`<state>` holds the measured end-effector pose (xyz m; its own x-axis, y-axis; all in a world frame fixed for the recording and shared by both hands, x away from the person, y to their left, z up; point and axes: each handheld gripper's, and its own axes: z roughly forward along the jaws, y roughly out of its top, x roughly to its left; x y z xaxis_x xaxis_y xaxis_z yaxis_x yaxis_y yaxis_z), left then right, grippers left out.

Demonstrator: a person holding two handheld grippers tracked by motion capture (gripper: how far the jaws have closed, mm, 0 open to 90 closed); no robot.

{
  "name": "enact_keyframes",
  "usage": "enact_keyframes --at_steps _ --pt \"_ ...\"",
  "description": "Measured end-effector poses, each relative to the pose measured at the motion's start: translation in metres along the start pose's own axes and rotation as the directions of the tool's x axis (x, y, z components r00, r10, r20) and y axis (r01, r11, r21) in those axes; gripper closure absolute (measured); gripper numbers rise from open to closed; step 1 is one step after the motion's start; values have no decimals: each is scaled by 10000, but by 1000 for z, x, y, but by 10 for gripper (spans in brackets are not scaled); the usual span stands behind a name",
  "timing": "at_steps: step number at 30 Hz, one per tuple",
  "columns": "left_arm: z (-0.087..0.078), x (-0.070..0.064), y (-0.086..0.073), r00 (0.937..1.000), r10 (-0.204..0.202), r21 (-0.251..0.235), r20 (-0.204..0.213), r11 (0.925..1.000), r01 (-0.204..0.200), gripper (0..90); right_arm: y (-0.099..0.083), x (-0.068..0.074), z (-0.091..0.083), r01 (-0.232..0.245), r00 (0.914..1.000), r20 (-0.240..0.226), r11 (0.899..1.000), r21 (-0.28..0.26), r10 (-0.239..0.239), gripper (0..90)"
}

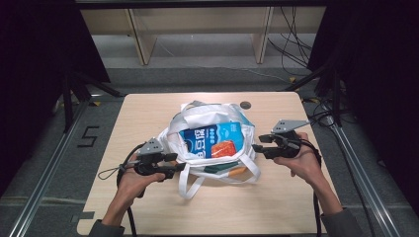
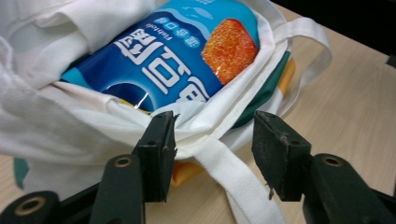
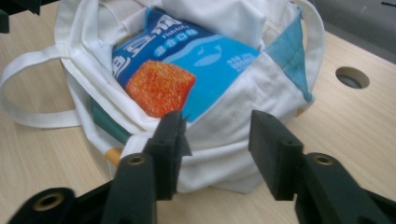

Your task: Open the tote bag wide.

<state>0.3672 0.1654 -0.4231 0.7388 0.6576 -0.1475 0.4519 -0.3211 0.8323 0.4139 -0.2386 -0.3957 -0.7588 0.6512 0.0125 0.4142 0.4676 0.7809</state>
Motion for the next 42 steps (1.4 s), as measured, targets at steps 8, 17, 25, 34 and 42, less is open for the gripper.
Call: enact_keyframes --at_steps 8,17,25,34,42 --pt "-1 0 -4 9999 82 155 -60 9998 -81 331 -8 2 -3 -195 9998 98 9995 -237 198 453" --pt "-4 -5 -12 9995 -44 -36 -325 10000 43 196 -18 5 -4 -619 9979 177 9981 -13 619 277" --pt "-10 -10 -23 9992 -170 -126 -355 9998 165 150 -31 12 -11 -667 9972 347 9978 72 664 238" --pt "-15 -14 -39 9985 -238 -89 -488 9997 234 150 -50 17 -16 -427 9961 774 9990 121 416 235" --pt "-15 -19 -52 9984 -311 -91 -469 9995 307 150 -61 23 -20 -688 9954 685 9975 188 673 234"
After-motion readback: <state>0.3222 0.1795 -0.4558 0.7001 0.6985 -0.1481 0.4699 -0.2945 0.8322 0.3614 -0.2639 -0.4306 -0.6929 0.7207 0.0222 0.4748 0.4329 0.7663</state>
